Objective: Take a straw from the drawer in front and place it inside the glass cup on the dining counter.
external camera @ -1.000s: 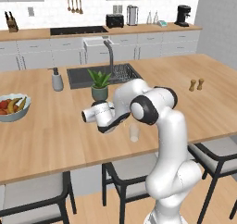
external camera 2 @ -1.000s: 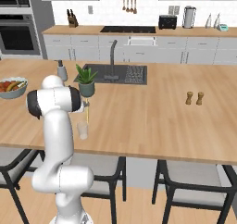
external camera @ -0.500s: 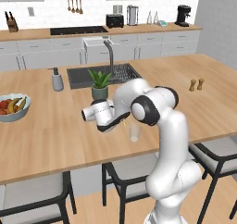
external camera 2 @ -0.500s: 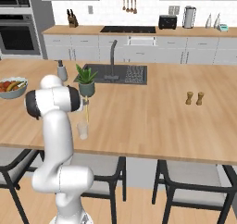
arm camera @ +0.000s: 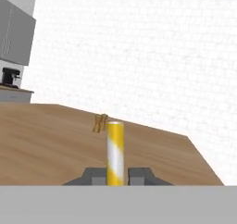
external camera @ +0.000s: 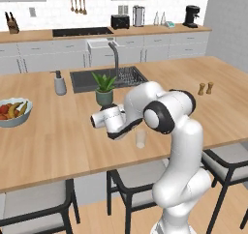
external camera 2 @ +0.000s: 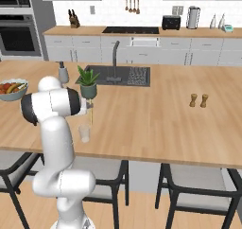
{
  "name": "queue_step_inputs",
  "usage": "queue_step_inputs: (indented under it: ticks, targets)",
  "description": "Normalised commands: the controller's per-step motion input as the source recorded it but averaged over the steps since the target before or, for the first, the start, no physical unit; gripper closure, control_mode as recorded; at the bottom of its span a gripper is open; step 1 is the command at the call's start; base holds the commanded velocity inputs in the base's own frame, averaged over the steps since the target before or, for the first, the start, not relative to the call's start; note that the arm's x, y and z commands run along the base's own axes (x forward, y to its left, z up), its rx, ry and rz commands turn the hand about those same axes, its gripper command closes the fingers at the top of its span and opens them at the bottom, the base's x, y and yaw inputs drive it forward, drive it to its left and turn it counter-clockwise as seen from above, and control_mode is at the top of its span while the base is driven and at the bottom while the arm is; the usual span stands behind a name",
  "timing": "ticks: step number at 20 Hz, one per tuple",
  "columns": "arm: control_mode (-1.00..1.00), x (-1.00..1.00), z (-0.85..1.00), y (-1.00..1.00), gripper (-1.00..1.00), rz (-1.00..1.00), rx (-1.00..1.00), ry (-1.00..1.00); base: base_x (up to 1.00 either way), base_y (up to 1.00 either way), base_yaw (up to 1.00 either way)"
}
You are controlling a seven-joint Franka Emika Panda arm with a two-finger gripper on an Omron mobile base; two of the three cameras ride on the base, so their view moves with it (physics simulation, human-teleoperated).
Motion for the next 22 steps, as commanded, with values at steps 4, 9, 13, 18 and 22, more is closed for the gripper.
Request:
queue_step_inputs:
  ticks: [4,9,13,18,22]
  targets:
    - [-1.0,-0.49,0.0,-0.06,1.0,0.0,0.01,-0.08,0.0,0.0,0.0]
    - [-1.0,-0.14,-0.07,0.0,1.0,0.0,0.03,-0.03,0.0,0.0,0.0]
    - [-1.0,0.01,-0.27,0.0,1.0,0.0,0.03,-0.01,0.0,0.0,0.0]
    - [-1.0,0.13,-0.33,0.08,1.0,0.0,0.03,0.0,0.0,0.0,0.0]
    - [-1.0,0.31,-0.22,0.21,1.0,0.0,0.03,-0.06,0.0,0.0,0.0]
